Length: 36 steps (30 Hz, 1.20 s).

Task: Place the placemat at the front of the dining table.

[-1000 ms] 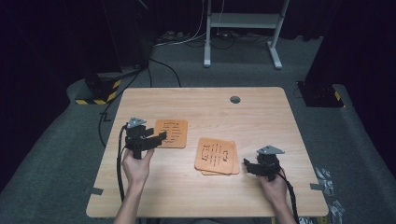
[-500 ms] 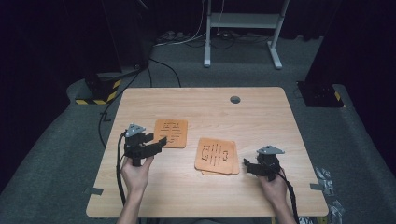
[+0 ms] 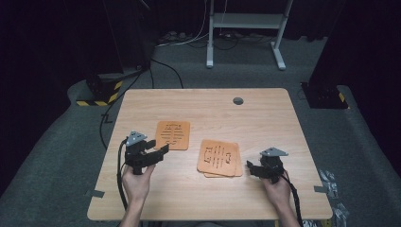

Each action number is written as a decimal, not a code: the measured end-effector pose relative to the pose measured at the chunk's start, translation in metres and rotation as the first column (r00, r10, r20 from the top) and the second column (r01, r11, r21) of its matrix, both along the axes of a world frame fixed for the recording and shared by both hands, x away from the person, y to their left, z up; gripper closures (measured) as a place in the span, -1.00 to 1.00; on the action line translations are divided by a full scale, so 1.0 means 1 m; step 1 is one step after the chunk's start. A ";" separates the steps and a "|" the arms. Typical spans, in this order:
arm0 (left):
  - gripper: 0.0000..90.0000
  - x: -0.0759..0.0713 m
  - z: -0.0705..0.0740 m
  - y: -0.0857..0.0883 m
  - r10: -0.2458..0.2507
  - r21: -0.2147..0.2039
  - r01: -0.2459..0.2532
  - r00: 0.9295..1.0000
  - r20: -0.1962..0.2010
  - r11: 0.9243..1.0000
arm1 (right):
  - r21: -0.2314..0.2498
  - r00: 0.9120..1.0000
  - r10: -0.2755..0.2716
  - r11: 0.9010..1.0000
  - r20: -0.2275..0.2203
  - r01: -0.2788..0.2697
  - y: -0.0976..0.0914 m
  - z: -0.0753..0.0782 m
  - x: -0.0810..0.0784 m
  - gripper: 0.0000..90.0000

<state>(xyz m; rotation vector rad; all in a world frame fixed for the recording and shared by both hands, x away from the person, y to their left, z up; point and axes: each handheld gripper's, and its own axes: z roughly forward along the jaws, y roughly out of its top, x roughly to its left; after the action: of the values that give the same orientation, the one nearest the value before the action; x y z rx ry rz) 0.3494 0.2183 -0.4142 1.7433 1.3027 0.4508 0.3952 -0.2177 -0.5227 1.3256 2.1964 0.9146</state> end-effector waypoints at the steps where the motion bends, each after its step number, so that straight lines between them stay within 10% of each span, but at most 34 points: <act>1: -0.13 -0.001 0.000 0.000 0.001 -0.002 -0.001 1.000 -0.001 1.000 | 0.000 1.000 0.000 1.000 0.000 0.000 0.000 0.000 0.000 -0.43; 24: -0.14 -0.020 -0.012 -0.005 0.004 0.007 -0.005 1.000 0.023 1.000 | 0.006 1.000 -0.009 1.000 0.001 0.009 0.001 0.000 0.000 -0.43; 36: -0.15 -0.027 -0.018 -0.022 0.001 0.095 -0.006 0.999 0.048 0.995 | 0.001 1.000 -0.001 1.000 -0.001 0.001 0.000 0.000 0.000 -0.43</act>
<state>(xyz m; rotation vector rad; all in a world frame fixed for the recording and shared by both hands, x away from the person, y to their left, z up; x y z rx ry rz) 0.3222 0.1958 -0.4319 1.7983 1.2685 0.5618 0.3951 -0.2176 -0.5226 1.3276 2.1957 0.9151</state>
